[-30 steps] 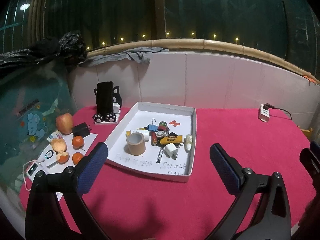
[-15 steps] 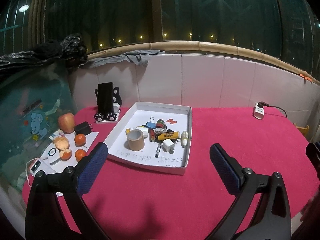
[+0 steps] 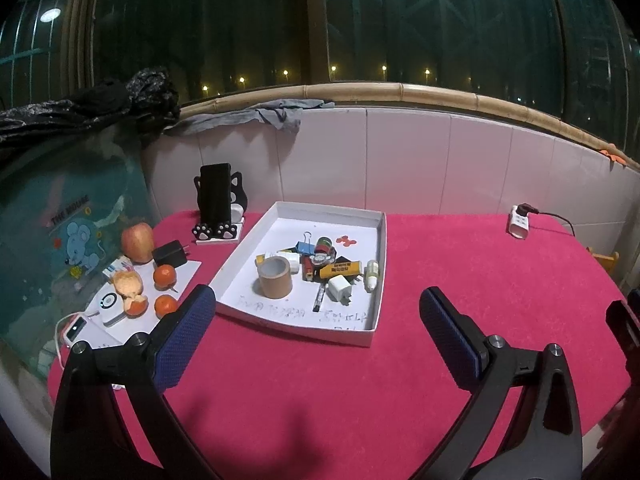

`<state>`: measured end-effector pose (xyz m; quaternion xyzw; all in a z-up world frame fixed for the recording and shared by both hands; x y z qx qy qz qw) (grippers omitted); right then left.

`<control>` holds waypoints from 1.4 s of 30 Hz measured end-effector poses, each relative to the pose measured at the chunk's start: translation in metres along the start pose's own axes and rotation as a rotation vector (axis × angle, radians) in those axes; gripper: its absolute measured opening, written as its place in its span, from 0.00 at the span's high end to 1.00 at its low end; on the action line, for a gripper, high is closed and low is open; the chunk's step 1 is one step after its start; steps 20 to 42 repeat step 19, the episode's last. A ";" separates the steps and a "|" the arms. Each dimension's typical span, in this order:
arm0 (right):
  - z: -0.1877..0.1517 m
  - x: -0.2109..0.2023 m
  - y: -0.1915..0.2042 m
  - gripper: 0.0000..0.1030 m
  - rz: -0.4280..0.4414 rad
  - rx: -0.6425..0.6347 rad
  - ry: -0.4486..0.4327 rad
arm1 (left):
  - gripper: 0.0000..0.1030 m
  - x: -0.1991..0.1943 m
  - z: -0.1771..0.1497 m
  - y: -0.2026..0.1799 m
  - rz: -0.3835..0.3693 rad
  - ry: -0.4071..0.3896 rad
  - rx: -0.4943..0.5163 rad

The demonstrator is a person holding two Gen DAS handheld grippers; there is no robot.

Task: Organize rigid objects

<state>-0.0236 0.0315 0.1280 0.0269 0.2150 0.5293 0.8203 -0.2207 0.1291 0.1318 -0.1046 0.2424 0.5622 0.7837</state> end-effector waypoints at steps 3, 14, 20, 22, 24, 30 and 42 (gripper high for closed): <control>-0.002 0.001 -0.001 0.00 0.001 -0.002 0.011 | 0.00 0.002 -0.002 0.000 -0.003 0.011 -0.001; -0.006 0.002 -0.002 0.00 -0.002 0.002 0.026 | 0.00 0.006 -0.003 -0.005 -0.027 0.021 0.012; -0.006 0.001 -0.004 0.00 -0.005 0.007 0.026 | 0.00 0.005 -0.003 -0.007 -0.037 0.013 0.017; -0.006 0.001 -0.004 0.00 -0.005 0.007 0.026 | 0.00 0.005 -0.003 -0.007 -0.037 0.013 0.017; -0.006 0.001 -0.004 0.00 -0.005 0.007 0.026 | 0.00 0.005 -0.003 -0.007 -0.037 0.013 0.017; -0.006 0.001 -0.004 0.00 -0.005 0.007 0.026 | 0.00 0.005 -0.003 -0.007 -0.037 0.013 0.017; -0.006 0.001 -0.004 0.00 -0.005 0.007 0.026 | 0.00 0.005 -0.003 -0.007 -0.037 0.013 0.017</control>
Point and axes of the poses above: each gripper's, at about its wrist camera, not at the fingertips, and x roughly the way its jaws point, y to its left, z to its top, the point moved 9 cm from there along x, roughly the way its jaws point, and after that the axes turned 5 degrees about x, right-handed, at the moved point
